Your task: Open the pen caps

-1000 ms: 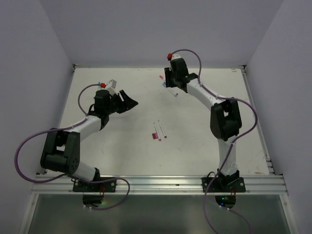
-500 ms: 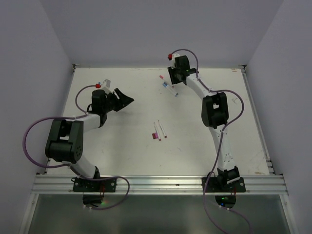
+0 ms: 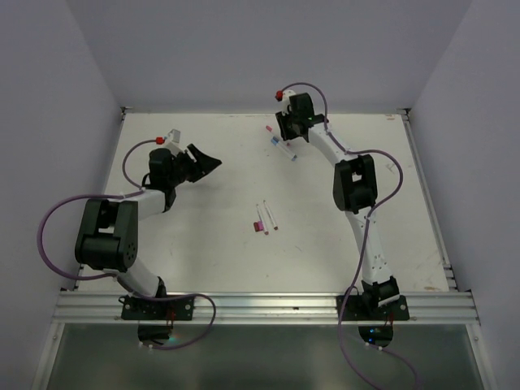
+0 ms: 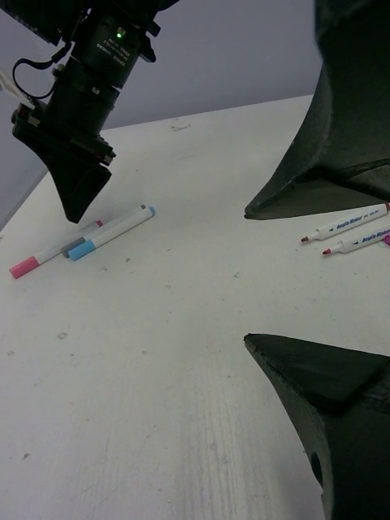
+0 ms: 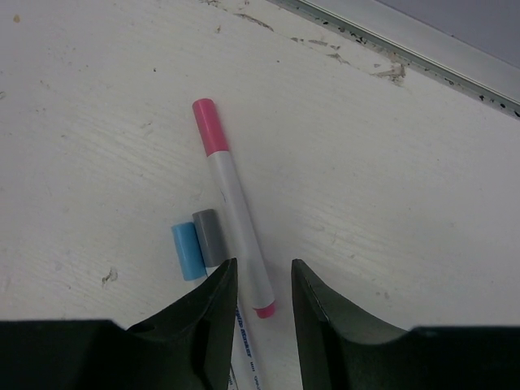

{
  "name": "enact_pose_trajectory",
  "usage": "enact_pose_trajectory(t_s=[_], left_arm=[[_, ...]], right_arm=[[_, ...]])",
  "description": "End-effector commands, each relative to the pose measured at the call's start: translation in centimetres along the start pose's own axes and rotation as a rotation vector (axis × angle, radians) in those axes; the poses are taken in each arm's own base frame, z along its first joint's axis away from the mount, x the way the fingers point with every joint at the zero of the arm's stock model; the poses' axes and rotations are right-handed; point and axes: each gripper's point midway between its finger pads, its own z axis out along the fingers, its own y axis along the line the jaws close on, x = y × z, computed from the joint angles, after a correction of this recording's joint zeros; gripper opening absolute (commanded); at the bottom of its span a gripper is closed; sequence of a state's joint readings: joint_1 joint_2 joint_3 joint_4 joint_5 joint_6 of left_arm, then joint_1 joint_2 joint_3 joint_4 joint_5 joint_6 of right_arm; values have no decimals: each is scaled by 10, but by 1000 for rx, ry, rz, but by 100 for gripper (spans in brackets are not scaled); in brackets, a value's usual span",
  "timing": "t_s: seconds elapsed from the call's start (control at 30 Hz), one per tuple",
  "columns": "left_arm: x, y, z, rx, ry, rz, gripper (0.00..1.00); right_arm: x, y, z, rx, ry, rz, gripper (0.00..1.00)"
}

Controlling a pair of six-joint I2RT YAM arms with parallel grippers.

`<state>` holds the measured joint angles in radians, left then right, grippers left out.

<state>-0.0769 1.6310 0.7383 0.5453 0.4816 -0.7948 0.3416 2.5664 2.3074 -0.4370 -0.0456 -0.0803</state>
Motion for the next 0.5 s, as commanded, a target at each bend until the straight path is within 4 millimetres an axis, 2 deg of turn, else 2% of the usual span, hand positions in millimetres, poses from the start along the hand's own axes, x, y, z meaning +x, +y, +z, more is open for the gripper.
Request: enact_pose_trajectory(t_s=[0.0,0.2,0.3,0.33,0.37,0.4,0.47], left_arm=[[-12,-10,-4,51,-42,15,61],[-20,-11,-4,54,-56,-15,61],[-32,-10,-2,23,-74,-32,61],[-38,-6,0,-5,-88,-37,61],[-36,3,0,-50,-70,-52,61],[-48,-1,4,-59,-85,-42,63],[-50,19,8,-145,-53,-49,64]], right_arm=[[-13,2,3,-14,-39,-30,36],[-2,4,8,-25,-11,-41,35],[4,6,12,-38,1,-43,35],[8,6,14,-39,13,-46,35],[1,6,13,-35,-1,-48,35],[8,5,15,-37,21,-48,35],[8,4,16,-27,19,-50,34]])
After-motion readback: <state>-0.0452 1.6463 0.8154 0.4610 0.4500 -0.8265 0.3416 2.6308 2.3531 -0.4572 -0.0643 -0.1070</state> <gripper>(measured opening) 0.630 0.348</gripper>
